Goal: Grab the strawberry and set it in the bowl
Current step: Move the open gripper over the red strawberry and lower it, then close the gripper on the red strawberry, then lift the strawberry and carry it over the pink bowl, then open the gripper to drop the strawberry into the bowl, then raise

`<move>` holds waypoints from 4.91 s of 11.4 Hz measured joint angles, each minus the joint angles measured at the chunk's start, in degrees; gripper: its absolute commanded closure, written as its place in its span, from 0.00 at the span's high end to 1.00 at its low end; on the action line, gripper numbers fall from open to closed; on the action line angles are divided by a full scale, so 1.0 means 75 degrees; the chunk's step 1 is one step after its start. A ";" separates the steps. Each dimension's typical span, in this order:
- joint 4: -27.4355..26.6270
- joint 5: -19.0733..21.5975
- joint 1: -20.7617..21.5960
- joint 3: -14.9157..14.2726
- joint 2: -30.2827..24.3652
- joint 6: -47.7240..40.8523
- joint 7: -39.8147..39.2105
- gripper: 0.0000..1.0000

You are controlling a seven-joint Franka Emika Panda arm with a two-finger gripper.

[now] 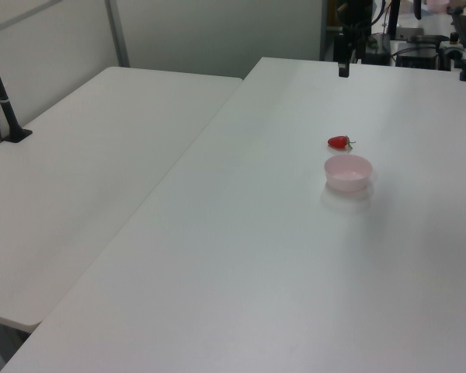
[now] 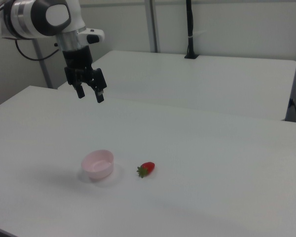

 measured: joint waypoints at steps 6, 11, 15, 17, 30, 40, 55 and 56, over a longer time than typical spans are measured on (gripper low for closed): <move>-0.0005 0.0000 -0.0004 0.0000 0.0002 0.0000 -0.0006 1.00; -0.0009 0.0000 -0.0310 -0.0010 0.0017 0.0016 -0.0012 1.00; -0.0047 0.0000 -0.0983 -0.0020 0.0377 0.0363 -0.0039 1.00; -0.0251 0.0000 -0.1275 -0.0024 0.0846 0.0970 -0.0040 1.00; -0.1474 -0.0039 -0.1581 -0.0025 0.2733 0.4176 -0.0041 0.41; -0.1744 -0.0044 -0.1459 0.0164 0.1386 0.2553 -0.0637 0.34; -0.1125 -0.0041 0.0224 0.0430 0.0087 0.1547 0.0474 1.00; -0.1087 -0.0041 0.0223 0.0405 -0.0153 0.1328 0.0474 1.00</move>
